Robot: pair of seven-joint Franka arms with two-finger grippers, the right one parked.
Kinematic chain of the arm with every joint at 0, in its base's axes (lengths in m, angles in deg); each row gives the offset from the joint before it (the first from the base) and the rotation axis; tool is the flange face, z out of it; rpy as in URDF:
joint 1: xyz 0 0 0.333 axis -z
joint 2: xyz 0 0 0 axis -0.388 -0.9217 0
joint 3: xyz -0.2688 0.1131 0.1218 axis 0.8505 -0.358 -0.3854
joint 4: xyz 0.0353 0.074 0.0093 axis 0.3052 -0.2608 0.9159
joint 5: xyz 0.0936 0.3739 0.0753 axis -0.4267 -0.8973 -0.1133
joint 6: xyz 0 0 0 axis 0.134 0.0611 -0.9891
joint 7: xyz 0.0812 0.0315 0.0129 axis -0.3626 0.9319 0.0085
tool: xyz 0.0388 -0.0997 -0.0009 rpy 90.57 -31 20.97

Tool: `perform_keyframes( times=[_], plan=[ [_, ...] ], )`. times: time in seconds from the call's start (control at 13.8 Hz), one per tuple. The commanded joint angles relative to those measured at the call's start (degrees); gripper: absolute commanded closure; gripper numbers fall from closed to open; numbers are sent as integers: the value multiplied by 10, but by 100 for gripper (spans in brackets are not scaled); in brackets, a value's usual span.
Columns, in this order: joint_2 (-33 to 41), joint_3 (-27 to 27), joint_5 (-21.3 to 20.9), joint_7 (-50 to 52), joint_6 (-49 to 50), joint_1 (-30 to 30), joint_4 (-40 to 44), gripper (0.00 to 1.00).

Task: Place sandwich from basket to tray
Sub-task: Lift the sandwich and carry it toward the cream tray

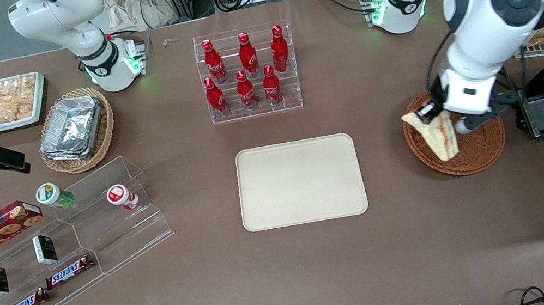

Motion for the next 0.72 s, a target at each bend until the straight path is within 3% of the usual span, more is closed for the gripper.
perform_keyframes(
  times=[0.0,0.22,0.36,0.65],
  plan=[
    [-2,48,5,-14,5,-2,9,100],
    [-24,100,-8,-59,-4,-2,8,100],
    [-47,116,-10,-103,-2,0,8,100],
    [-124,128,-49,-96,-11,3,40,100]
  ],
)
